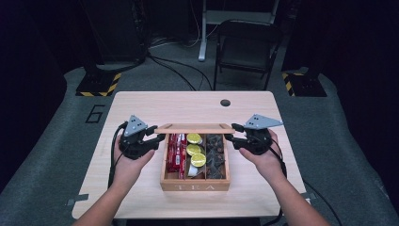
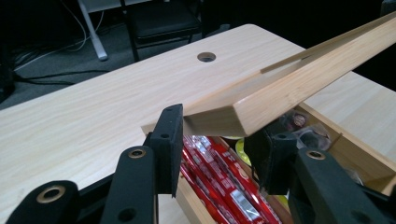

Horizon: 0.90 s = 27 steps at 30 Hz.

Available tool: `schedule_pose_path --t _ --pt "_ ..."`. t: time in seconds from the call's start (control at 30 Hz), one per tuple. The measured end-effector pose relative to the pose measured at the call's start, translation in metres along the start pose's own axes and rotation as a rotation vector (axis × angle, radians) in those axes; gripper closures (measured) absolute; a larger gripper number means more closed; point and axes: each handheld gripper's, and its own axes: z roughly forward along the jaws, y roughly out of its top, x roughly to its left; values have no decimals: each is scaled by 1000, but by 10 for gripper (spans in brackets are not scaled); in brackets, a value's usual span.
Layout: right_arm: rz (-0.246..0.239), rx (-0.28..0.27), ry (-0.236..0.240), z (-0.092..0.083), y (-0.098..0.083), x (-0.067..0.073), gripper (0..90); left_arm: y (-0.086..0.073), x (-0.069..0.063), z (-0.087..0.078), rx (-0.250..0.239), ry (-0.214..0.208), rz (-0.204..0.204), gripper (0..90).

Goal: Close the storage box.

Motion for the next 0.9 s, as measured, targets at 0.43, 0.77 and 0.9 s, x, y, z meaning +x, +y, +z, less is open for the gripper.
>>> schedule_pose_path --t 0.43,0.77,0.9 --pt "-48 -9 3 -4 -29 15 520 -29 -7 -4 -12 -32 13 546" --pt "-44 1 10 -7 -45 23 515 -46 -10 -6 -2 -57 14 536" --pt "-44 -1 5 -7 -49 24 516 -49 -12 -6 -3 -54 17 533"
